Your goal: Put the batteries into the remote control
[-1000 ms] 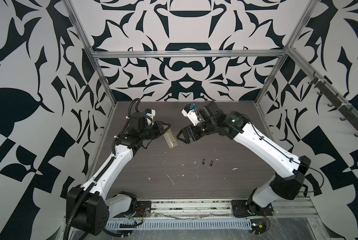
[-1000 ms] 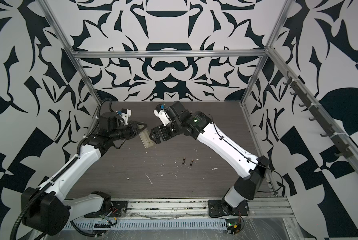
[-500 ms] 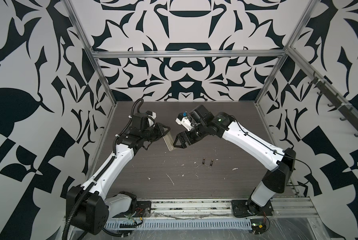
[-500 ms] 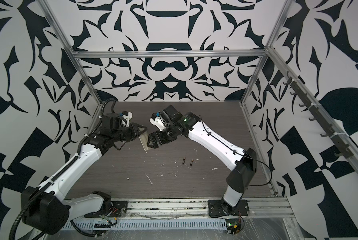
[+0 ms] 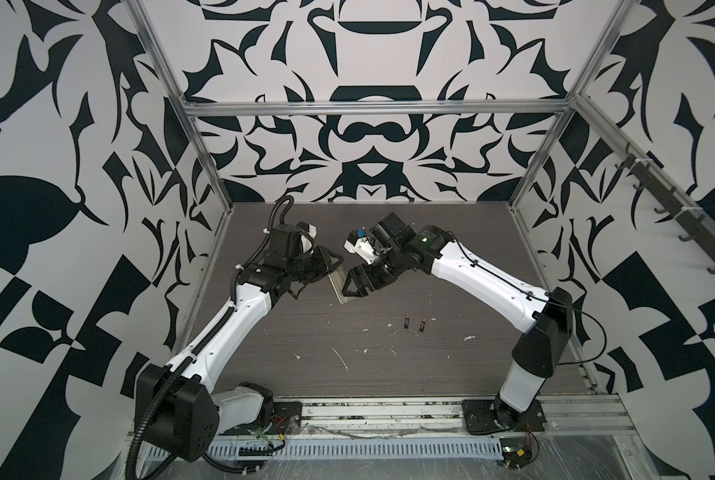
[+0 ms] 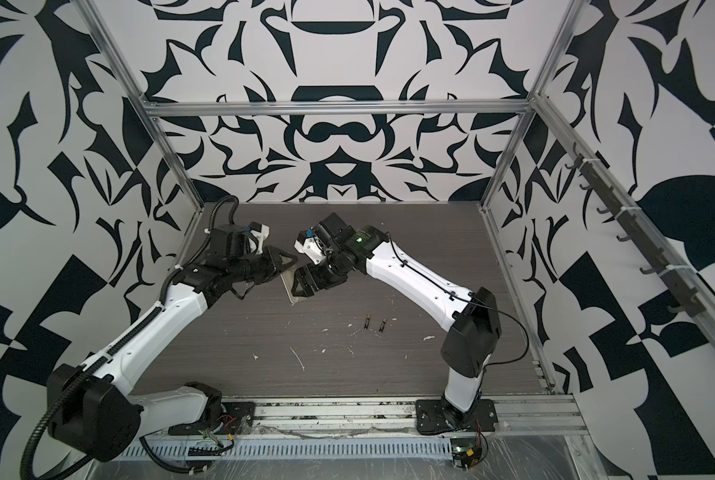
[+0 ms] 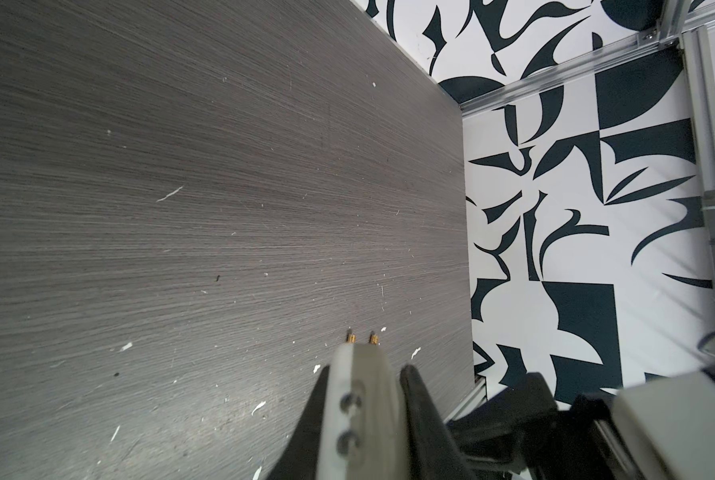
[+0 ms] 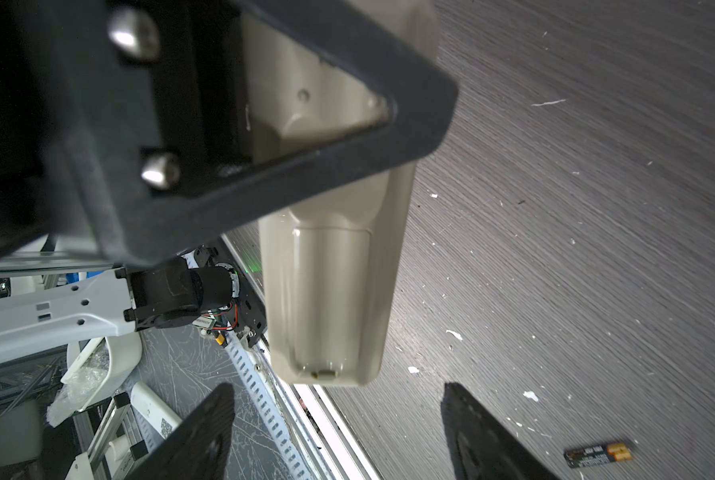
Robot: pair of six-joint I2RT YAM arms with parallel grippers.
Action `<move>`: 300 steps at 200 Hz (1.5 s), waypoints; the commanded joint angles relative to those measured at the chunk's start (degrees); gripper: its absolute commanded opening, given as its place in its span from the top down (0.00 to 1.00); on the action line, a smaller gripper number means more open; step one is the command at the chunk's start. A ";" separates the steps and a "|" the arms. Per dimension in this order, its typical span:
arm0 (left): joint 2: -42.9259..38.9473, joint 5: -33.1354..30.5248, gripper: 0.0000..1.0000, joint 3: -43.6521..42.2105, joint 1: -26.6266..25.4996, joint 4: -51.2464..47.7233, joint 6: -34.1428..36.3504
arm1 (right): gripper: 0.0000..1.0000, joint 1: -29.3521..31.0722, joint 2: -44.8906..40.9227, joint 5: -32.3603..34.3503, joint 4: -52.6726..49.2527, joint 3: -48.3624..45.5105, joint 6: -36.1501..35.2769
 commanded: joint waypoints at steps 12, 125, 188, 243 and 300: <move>0.91 -0.94 1.00 2.56 -0.90 -1.05 1.33 | 0.20 0.04 0.47 -1.52 1.32 2.14 -0.61; 3.19 -0.96 1.00 3.62 -1.99 -1.63 2.13 | 0.42 0.03 1.36 -2.51 2.00 1.86 -0.29; 3.29 -0.76 1.00 4.27 -1.98 -1.89 2.48 | 0.52 0.04 1.89 -2.99 1.92 2.45 -0.54; 3.55 -0.69 1.00 4.78 -1.99 -2.02 2.52 | 0.58 0.04 2.24 -3.34 1.79 2.53 -0.63; 3.81 -0.79 1.00 4.78 -2.00 -2.15 2.56 | 0.64 0.04 2.42 -3.61 1.87 2.56 -0.49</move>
